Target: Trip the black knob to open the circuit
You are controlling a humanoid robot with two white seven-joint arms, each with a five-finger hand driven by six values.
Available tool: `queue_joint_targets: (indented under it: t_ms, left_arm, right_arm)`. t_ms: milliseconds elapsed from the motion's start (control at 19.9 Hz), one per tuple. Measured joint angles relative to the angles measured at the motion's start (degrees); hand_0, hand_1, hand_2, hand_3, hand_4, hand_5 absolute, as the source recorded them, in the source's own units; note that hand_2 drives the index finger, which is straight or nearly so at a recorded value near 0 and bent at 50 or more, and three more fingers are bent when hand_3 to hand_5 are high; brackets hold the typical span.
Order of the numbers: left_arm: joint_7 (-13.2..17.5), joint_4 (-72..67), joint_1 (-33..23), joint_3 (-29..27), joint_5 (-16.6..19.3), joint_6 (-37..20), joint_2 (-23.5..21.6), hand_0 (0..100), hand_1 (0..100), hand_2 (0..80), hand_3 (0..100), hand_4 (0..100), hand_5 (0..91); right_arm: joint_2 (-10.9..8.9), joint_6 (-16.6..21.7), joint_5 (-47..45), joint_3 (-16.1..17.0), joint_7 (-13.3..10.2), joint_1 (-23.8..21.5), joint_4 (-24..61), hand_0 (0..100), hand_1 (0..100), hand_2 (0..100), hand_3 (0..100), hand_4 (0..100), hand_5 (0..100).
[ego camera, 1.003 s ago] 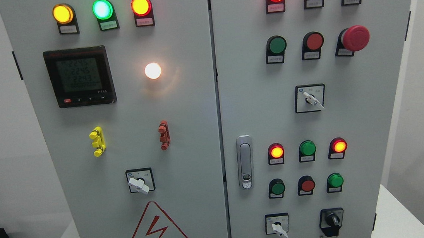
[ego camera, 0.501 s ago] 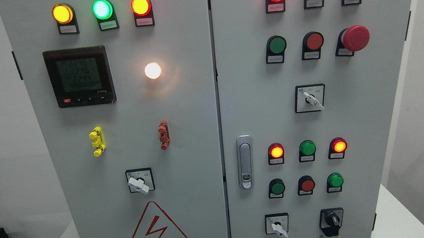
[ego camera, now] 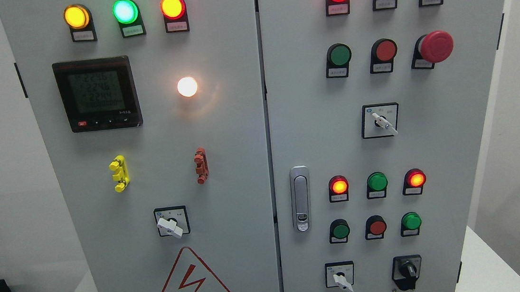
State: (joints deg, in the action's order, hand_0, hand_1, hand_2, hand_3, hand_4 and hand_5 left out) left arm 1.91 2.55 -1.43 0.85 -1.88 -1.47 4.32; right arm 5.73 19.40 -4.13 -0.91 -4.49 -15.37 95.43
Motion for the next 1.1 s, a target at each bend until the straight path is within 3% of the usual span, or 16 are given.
queue_joint_targets:
  t_ms: [551,1103]
  left_arm:
    - [0.0,0.0,0.0,0.0,0.0,0.0,0.0,12,39,0.0,0,0,0.0]
    - [0.0,0.0,0.0,0.0,0.0,0.0,0.0,12,39,0.0,0,0,0.0]
  right_arm:
    - [-0.02,-6.16,-0.07,1.65,0.0,5.7,3.17,0,0,0,100,100,98]
    - [-0.05,-9.65,-0.07,2.0,0.02,9.67,4.45,0,0,0,100,100,98]
